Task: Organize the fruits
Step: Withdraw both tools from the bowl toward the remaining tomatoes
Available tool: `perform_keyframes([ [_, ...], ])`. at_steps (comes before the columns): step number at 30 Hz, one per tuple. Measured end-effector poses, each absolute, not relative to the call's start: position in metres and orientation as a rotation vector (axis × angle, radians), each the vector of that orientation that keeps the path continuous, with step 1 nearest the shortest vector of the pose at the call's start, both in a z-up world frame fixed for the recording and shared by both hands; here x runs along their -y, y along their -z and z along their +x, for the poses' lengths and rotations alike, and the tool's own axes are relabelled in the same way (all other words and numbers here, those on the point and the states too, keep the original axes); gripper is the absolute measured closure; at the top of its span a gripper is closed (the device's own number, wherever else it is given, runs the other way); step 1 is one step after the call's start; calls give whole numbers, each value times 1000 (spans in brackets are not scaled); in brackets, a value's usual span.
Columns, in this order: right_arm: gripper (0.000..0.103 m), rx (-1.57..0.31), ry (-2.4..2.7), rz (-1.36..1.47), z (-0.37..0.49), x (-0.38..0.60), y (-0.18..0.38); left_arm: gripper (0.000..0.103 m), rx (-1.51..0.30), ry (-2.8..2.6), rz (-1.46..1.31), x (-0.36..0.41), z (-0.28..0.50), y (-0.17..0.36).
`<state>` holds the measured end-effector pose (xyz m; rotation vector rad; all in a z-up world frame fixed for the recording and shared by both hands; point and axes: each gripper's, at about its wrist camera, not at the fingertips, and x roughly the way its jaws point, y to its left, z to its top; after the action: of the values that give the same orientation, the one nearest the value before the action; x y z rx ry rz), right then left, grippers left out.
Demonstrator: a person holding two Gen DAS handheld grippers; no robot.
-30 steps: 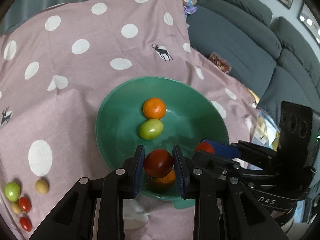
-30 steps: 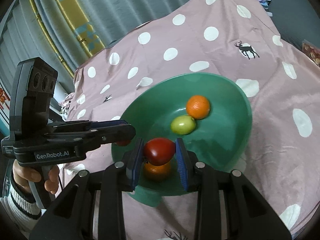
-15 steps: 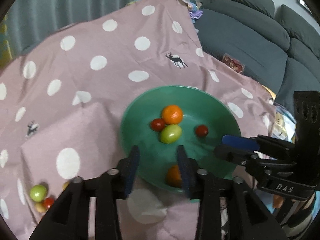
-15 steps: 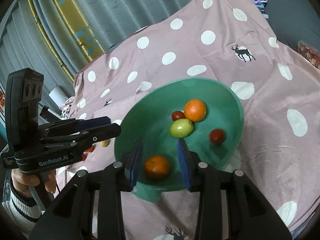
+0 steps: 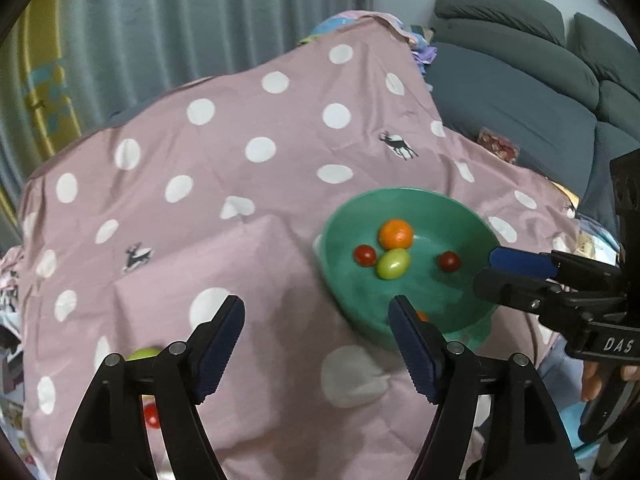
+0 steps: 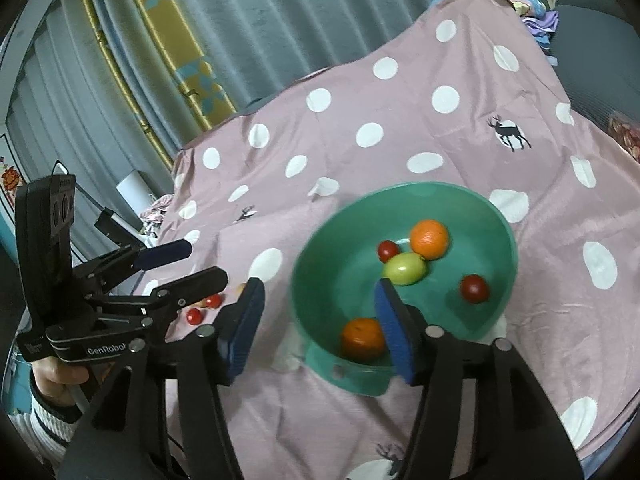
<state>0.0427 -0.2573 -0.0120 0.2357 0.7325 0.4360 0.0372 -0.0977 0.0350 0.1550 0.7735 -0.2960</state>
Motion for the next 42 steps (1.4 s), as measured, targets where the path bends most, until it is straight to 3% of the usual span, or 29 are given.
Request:
perform_keyframes([
  [4, 38, -731, -456, 225, 40, 245, 8, 21, -773, 267, 126, 79, 28, -36],
  [23, 38, -798, -580, 104, 36, 173, 12, 20, -853, 2, -213, -102, -33, 0],
  [42, 38, -936, -680, 5, 43, 109, 54, 20, -900, 142, -216, -95, -28, 34],
])
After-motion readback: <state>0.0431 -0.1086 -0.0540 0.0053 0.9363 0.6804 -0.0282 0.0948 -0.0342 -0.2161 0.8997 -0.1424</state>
